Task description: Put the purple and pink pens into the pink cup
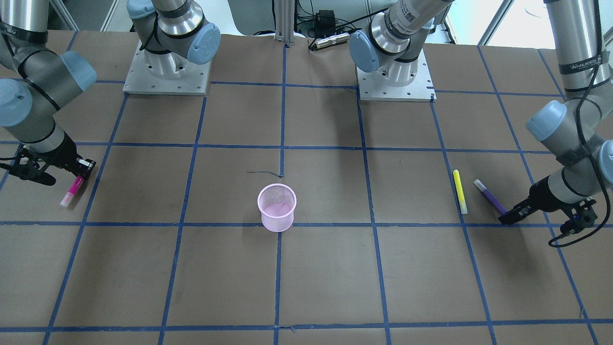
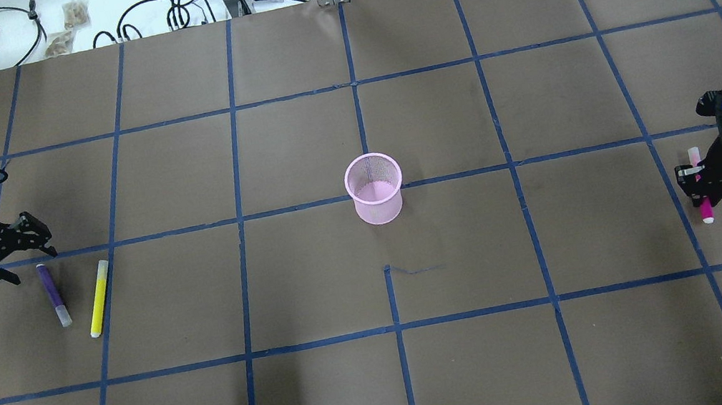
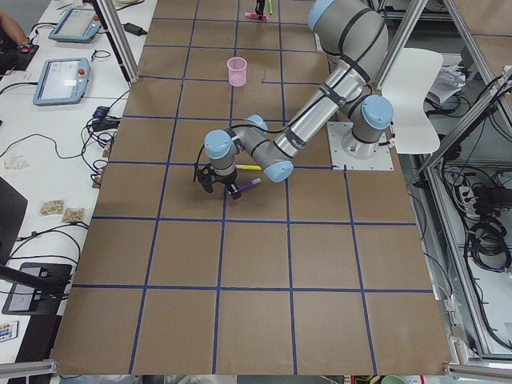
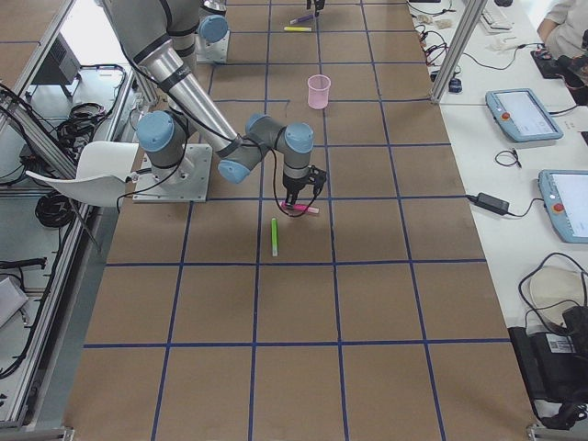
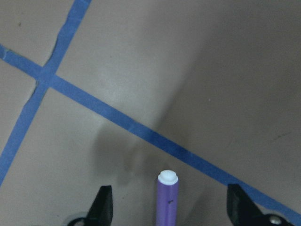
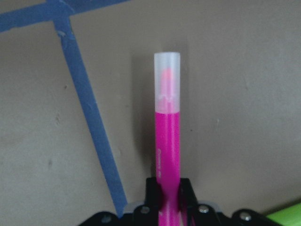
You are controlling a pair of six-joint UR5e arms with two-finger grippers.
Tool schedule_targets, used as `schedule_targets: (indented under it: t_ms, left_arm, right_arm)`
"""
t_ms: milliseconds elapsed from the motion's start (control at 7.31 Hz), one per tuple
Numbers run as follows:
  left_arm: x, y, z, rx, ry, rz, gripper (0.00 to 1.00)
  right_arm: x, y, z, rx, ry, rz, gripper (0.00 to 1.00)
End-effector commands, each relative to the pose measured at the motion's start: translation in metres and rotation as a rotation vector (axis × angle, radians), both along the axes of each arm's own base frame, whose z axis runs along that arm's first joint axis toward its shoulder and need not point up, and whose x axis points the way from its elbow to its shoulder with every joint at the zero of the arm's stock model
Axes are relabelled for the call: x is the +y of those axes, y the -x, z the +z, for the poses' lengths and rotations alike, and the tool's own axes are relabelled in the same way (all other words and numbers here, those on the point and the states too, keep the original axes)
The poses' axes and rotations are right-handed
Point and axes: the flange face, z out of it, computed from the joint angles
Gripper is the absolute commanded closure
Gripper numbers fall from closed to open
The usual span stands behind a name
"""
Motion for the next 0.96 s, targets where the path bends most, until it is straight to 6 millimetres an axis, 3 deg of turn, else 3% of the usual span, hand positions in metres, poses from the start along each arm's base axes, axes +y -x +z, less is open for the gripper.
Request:
schedule_targets:
  t_ms: [0,137,410,547,684,821]
  left_arm:
    - [0.0,0.001,-0.002,0.002,-0.005,-0.006,0.45]
    - [0.0,0.001,-0.002,0.002,-0.005,-0.006,0.51]
    - [-0.001,0.0,-0.006,0.003,-0.01,-0.008,0.51]
    - [-0.001,-0.001,-0.007,0.003,-0.014,-0.004,0.57]
    - [-0.001,0.0,-0.008,0.005,-0.014,0.006,0.8]
    - [-0.002,0.0,-0.009,0.008,-0.012,0.007,1.0]
  right_arm:
    - [-0.007,-0.016,0.039,-0.025,-0.05,0.049,1.0]
    - [-0.019,-0.034,0.072,-0.048,-0.085,0.086,1.0]
    - [-0.032,-0.078,0.114,-0.236,-0.16,0.077,1.0]
    - [-0.041,-0.108,0.132,-0.303,-0.191,0.091,1.0]
    - [-0.051,-0.155,0.147,-0.339,-0.193,0.066,1.0]
    - [-0.057,-0.215,0.155,-0.356,-0.188,0.066,1.0]
